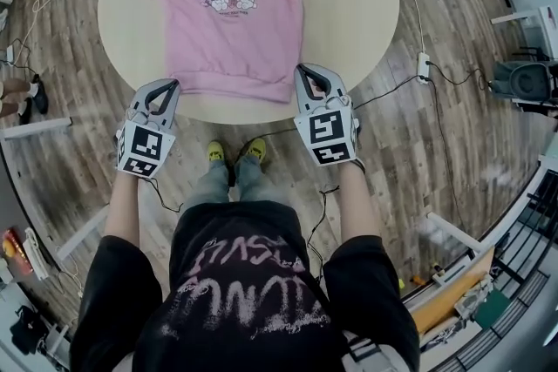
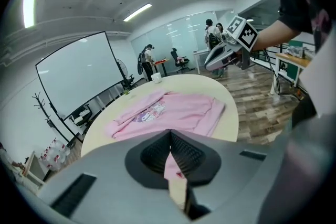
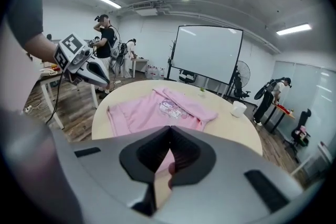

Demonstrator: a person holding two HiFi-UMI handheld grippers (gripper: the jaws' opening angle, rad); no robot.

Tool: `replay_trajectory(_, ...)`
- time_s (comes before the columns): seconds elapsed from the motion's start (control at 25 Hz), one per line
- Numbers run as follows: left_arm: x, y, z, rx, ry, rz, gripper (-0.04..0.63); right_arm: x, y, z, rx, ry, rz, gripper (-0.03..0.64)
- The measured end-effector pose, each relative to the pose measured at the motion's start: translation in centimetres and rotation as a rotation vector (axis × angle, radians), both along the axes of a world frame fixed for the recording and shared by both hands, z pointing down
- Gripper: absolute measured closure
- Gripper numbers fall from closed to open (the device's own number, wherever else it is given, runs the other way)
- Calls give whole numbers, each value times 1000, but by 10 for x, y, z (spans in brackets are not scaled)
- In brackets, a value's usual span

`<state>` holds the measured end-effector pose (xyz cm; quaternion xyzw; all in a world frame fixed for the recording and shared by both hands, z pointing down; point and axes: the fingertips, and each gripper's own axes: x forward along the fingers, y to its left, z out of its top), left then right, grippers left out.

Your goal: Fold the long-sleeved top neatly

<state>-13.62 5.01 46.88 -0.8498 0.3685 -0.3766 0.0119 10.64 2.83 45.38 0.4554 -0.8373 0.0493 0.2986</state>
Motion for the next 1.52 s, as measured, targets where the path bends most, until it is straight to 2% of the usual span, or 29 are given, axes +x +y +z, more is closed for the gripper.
replay_trajectory(0.12, -5, 7, 18, -12, -66, 60, 583, -6, 15, 21, -38, 51, -5, 612)
replay_trajectory(0.28, -11, 7, 39, -31, -118, 124, 583, -16, 27, 41, -62, 100, -17, 611)
replay_trajectory(0.44, -14, 11, 60, -51, -183, 185, 583, -24, 47, 70, -94, 201, -68, 603)
replay_trajectory(0.6, -15, 16, 75, -54, -240, 226, 581, -28, 63, 94, -130, 291, -129, 555)
replay_trajectory(0.8, -17, 19, 88, -55, -293, 253, 562, -33, 72, 113, -132, 406, -220, 444)
replay_trajectory(0.96, -14, 20, 99, -66, -337, 287, 476, -36, 71, 125, -123, 482, -273, 411)
replay_trajectory(1.08, -11, 20, 105, -55, -382, 319, 455, -37, 69, 134, -115, 542, -323, 405)
replay_trajectory(1.24, -9, 17, 112, -60, -432, 349, 446, -39, 62, 143, -132, 550, -355, 405)
replay_trajectory(1.52, -7, 12, 122, -95, -455, 379, 439, -39, 53, 150, -149, 595, -436, 403)
